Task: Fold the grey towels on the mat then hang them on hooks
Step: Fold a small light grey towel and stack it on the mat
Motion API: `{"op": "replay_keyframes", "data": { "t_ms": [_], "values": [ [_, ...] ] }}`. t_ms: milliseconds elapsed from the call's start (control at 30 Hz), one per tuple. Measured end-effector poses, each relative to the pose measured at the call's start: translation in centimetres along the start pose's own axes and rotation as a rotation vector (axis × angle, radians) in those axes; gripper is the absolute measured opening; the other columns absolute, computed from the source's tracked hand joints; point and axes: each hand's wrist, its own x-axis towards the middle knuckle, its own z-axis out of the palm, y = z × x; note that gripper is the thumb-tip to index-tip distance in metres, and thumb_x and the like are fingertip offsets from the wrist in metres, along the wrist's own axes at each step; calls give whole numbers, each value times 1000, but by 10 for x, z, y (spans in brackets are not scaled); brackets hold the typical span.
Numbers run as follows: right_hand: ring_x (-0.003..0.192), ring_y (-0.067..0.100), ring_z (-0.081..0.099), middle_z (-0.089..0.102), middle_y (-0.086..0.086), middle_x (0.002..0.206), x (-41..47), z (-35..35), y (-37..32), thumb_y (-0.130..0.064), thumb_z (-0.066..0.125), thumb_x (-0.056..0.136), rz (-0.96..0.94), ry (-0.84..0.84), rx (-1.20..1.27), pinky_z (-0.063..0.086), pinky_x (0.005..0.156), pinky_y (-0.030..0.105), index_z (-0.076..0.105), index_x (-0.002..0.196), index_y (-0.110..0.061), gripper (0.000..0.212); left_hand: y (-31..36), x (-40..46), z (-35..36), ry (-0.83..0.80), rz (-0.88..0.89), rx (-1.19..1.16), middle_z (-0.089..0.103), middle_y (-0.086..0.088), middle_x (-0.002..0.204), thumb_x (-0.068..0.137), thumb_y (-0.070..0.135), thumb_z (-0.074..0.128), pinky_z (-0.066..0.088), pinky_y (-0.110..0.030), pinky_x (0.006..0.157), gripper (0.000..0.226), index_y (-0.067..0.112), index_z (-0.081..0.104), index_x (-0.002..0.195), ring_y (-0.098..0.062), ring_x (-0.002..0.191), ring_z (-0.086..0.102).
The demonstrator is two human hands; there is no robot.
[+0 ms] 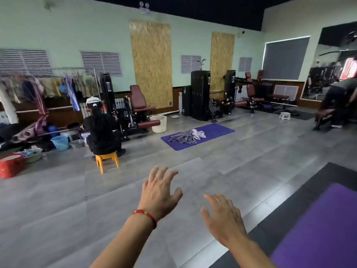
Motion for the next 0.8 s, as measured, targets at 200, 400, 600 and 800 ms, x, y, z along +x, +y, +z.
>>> {"op": "replay_keyframes", "data": {
  "t_ms": [200,400,600,800],
  "values": [
    [156,27,0,3,0,171,103,30,-16,-57,34,99,38,-66,-118,6,125,52,10,161,-35,71,-54,108,30,1,112,80,35,2,155,93,52,50,33,-44,110,55,36,41,144,-25,146,23],
    [148,28,23,29,4,161,210,55,8,-56,48,91,58,-38,-184,23,118,46,25,155,-29,73,-68,216,83,-83,177,125,34,-6,155,80,60,48,35,-48,109,71,37,37,147,-32,144,26],
    [124,29,52,55,3,137,339,68,70,-58,52,81,76,-34,-170,41,100,46,49,142,-26,69,-51,353,136,-146,138,136,27,-9,158,83,54,55,35,-50,111,76,33,30,152,-32,146,22],
    [125,27,47,50,-1,137,477,44,139,-57,50,87,73,-66,-147,37,100,44,43,144,-29,64,-24,503,174,-176,124,92,27,-8,160,85,48,58,34,-52,115,73,32,32,152,-31,149,19]
  ]
}}
